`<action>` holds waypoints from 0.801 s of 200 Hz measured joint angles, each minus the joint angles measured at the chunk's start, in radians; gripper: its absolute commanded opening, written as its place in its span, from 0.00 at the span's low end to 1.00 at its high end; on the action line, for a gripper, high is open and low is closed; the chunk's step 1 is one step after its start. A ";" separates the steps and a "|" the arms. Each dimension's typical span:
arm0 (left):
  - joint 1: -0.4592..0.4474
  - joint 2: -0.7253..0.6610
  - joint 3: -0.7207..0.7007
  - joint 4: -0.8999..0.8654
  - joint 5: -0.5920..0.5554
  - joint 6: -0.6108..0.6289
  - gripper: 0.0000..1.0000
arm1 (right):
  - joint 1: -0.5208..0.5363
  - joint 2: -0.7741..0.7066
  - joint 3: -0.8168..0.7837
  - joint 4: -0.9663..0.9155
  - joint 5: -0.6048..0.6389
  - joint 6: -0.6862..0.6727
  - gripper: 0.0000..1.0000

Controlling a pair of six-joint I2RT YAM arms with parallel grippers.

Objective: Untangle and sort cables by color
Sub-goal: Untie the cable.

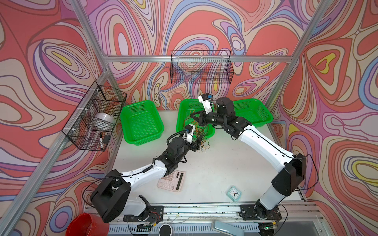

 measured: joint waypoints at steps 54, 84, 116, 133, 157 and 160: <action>0.000 0.089 0.131 0.006 -0.047 0.037 0.56 | 0.000 0.000 0.010 -0.002 0.000 0.030 0.00; 0.002 0.125 0.113 0.046 -0.060 0.028 0.50 | -0.019 0.001 0.066 -0.018 0.006 0.038 0.00; 0.001 0.175 0.025 0.072 -0.048 0.008 0.44 | -0.027 0.001 0.187 -0.006 -0.013 0.047 0.00; 0.001 0.207 -0.016 0.077 -0.038 -0.012 0.43 | -0.037 0.001 0.236 0.005 -0.033 0.053 0.00; 0.001 0.242 -0.031 0.085 -0.020 -0.037 0.42 | -0.064 0.001 0.281 0.014 -0.058 0.067 0.00; 0.001 0.246 -0.031 0.086 -0.018 -0.040 0.42 | -0.068 0.002 0.286 0.014 -0.062 0.068 0.00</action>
